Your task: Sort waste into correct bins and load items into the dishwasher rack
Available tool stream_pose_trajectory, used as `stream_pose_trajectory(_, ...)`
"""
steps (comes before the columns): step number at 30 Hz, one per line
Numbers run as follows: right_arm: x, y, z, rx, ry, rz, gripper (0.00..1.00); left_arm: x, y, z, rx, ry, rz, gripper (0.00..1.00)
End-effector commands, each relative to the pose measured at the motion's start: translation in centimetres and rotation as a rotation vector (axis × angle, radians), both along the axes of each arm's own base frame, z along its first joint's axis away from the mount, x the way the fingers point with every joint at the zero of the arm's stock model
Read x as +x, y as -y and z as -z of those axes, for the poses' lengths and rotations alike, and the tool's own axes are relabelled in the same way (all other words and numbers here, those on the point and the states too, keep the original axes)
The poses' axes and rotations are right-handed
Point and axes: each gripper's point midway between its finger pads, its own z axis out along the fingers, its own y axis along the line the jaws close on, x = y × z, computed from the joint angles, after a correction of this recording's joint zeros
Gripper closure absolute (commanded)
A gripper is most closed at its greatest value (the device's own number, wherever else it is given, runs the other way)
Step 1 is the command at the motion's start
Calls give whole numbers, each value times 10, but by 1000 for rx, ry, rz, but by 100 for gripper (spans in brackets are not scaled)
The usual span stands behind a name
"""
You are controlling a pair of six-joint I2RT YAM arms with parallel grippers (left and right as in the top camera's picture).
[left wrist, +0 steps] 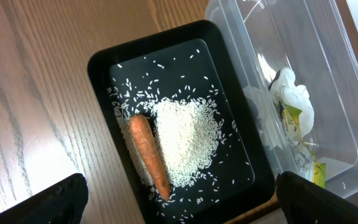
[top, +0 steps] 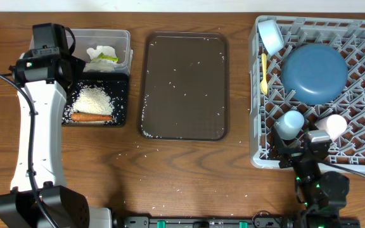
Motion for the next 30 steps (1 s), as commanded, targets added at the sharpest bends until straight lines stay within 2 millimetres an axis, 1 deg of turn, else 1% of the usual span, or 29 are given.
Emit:
stream_pose_trajectory(1, -1, -7, 13, 25, 0, -28, 1, -1, -4, -3, 16, -4, -6, 1)
stream_pose_trajectory(4, -1, -10, 23, 25, -2, -39, 1, -1, -4, -3, 16, -4, -6, 1)
stream_pose_trajectory(6, -2, -9, 26, 25, -15, -36, 1, -1, -4, -3, 16, -4, -6, 1)
stream_pose_trajectory(12, -7, -10, 18, 26, 22, -45, 1, -1, -4, -3, 16, -4, -6, 1)
stream_pose_trajectory(14, -9, -11, 8, 26, 66, -49, 1, -1, -4, -3, 16, -4, -6, 1)
stream_pose_trajectory(15, -9, -12, 8, 26, 68, -51, 1, -1, -4, -3, 16, -4, -6, 1)
stream_pose_trajectory(17, -9, -12, 11, 26, 55, -54, 1, -1, -4, -3, 16, -4, -6, 1)
stream_pose_trajectory(30, -9, -12, 11, 26, 54, -54, 1, -1, -4, -3, 16, -4, -6, 1)
